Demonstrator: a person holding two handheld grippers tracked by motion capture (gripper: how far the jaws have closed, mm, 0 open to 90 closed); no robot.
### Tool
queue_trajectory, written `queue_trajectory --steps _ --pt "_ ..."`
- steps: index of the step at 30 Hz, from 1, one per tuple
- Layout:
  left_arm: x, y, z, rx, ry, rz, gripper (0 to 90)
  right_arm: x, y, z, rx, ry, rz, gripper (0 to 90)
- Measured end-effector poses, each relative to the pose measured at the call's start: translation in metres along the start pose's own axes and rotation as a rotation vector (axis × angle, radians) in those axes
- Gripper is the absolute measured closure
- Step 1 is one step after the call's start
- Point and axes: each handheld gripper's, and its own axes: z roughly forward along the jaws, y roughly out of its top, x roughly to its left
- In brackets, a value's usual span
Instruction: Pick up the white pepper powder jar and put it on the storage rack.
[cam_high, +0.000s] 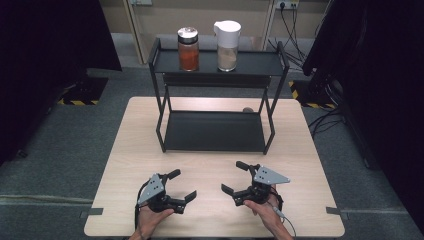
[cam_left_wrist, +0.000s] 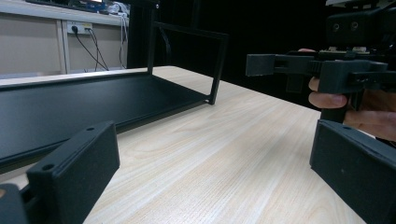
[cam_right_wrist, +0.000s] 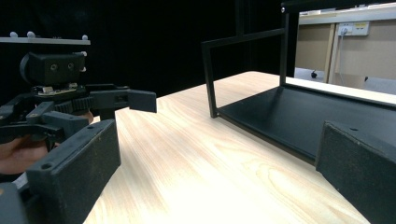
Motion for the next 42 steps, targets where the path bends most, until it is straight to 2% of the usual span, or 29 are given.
queue_trajectory --steps 14,42 --pt "0.0004 -0.0004 -0.0003 -0.005 0.004 -0.005 1.0 -0.0001 -0.0072 0.0037 0.024 0.01 0.016 0.4" --pt "-0.0001 -0.0009 -0.0009 -0.008 0.004 -0.005 1.0 -0.001 -0.0089 0.0031 0.023 0.011 0.031 0.4"
